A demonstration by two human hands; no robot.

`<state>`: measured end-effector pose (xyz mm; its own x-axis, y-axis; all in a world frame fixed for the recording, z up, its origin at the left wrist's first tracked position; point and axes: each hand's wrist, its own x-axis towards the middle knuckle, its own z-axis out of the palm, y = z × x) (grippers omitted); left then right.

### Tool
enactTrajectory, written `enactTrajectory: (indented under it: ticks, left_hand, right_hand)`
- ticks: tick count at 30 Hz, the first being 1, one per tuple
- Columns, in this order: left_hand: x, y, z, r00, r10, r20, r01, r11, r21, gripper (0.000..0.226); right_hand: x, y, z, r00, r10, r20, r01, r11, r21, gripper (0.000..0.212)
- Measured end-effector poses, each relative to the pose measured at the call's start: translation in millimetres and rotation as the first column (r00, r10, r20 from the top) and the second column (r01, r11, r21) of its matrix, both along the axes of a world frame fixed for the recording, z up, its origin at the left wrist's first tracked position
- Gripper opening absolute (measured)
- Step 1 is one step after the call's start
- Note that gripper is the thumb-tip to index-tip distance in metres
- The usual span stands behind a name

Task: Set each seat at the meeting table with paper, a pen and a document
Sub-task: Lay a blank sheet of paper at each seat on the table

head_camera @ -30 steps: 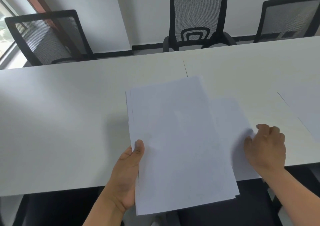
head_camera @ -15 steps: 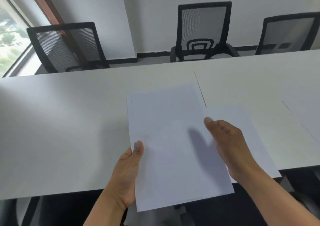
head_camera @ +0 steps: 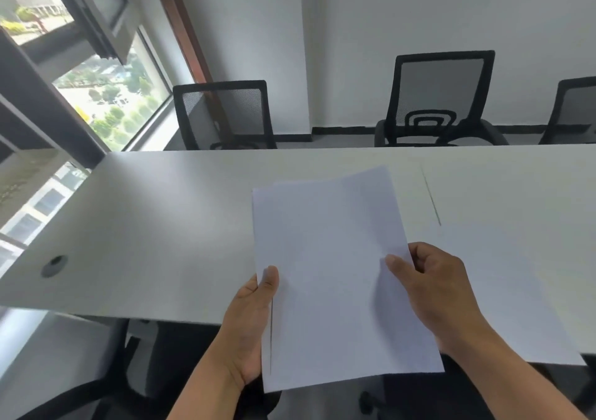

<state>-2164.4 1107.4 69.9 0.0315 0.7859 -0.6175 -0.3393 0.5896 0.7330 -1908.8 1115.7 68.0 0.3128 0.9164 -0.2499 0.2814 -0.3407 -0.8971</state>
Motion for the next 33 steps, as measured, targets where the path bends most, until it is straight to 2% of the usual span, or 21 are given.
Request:
enactTrajectory:
  ticks: [9,12,16,19,26,33]
  left_hand:
    - [-59,-15,-3,0.995,0.061,-0.078,-0.061,0.998,0.001,0.037]
    - [-94,-6,-10,0.99,0.116,-0.08,-0.116,0.993,0.007,0.038]
    - [-139,11,-25,0.987,0.139,-0.085,-0.139,0.99,-0.004,0.032]
    - [-178,21,-39,0.985,0.153,-0.077,-0.155,0.988,-0.018,0.036]
    - [-230,32,-60,0.977,0.209,-0.04,-0.211,0.974,-0.078,0.038]
    - [-233,43,-69,0.983,0.18,0.017,-0.177,0.977,-0.116,0.043]
  right_hand:
    - [-46,2,-14,0.997,0.021,-0.074,-0.025,0.999,-0.045,0.015]
    - [-70,19,-28,0.998,0.02,-0.053,-0.023,0.999,-0.043,0.016]
    - [-106,41,-69,0.999,-0.001,0.04,0.003,0.999,-0.043,0.022]
    - [-131,53,-102,0.992,-0.013,0.125,0.021,0.998,-0.063,0.024]
    - [-153,69,-146,0.923,0.076,0.378,-0.034,0.993,-0.116,0.029]
    - [-166,82,-164,0.887,0.106,0.449,-0.029,0.984,-0.175,0.028]
